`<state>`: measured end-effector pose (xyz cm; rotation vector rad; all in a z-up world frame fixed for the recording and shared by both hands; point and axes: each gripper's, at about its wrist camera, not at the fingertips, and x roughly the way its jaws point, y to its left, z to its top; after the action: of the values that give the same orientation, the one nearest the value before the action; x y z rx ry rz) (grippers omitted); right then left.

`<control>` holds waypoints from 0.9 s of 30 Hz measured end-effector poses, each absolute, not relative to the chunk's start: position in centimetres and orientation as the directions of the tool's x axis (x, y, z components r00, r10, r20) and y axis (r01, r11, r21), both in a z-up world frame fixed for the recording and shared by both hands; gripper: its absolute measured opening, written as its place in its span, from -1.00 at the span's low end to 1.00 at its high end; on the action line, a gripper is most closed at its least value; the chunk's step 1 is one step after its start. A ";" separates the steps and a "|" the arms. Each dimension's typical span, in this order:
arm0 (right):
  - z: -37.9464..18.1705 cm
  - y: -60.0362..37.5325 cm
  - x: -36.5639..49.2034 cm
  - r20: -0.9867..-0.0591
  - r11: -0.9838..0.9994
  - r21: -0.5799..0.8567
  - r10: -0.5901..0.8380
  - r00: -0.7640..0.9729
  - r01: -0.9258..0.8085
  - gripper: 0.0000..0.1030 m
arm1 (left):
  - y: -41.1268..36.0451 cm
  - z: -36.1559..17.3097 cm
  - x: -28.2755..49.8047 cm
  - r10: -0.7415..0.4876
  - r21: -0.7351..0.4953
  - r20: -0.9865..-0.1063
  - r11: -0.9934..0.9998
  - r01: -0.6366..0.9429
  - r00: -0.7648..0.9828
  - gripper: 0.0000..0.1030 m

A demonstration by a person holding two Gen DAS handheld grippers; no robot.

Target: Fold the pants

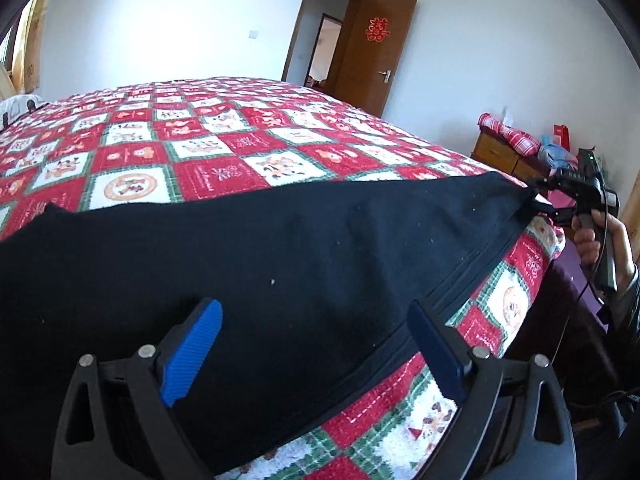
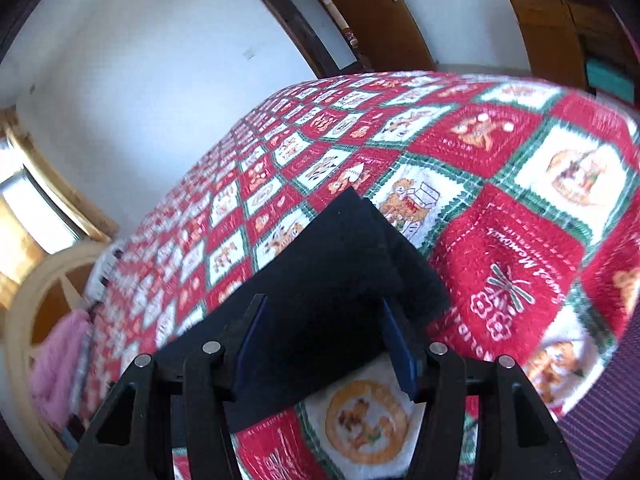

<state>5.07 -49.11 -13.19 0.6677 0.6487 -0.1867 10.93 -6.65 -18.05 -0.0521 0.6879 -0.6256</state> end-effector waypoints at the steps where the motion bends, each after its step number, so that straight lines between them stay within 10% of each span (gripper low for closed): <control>1: -13.5 -49.6 5.2 -0.599 0.757 0.548 0.058 0.799 0.356 0.12 | -6.7 -18.1 11.0 -0.558 -0.248 -0.575 0.816 0.523 0.598 0.90; 5: -13.9 -50.8 5.7 -0.567 0.712 0.609 0.082 0.820 0.350 -0.05 | -6.7 -18.2 10.9 -0.559 -0.251 -0.565 0.817 0.518 0.607 0.94; 7: -13.7 -50.6 6.1 -0.572 0.730 0.583 0.057 0.818 0.357 -0.84 | -6.8 -18.3 10.9 -0.555 -0.242 -0.563 0.819 0.520 0.613 0.95; 10: -12.8 -50.4 5.8 -0.518 0.739 0.599 0.064 0.853 0.308 -0.90 | -6.7 -18.4 10.8 -0.559 -0.236 -0.559 0.816 0.528 0.613 0.95; 15: -9.8 -49.2 3.2 -0.386 0.804 0.559 0.036 0.922 0.203 -0.90 | -6.1 -18.5 10.9 -0.589 -0.275 -0.537 0.799 0.535 0.604 0.95; 21: -14.1 -51.6 4.2 -0.572 0.765 0.521 -0.018 0.820 0.379 -0.88 | -6.3 -17.8 10.5 -0.582 -0.266 -0.557 0.800 0.537 0.592 0.95; 27: -12.5 -50.9 2.9 -0.576 0.796 0.428 -0.123 0.808 0.427 -0.02 | -8.1 -16.4 9.7 -0.631 -0.259 -0.546 0.753 0.605 0.552 0.95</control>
<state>2.87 -50.90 -12.47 0.5798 0.5579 -0.3127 9.66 -8.10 -16.38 -0.0421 0.6624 -0.7308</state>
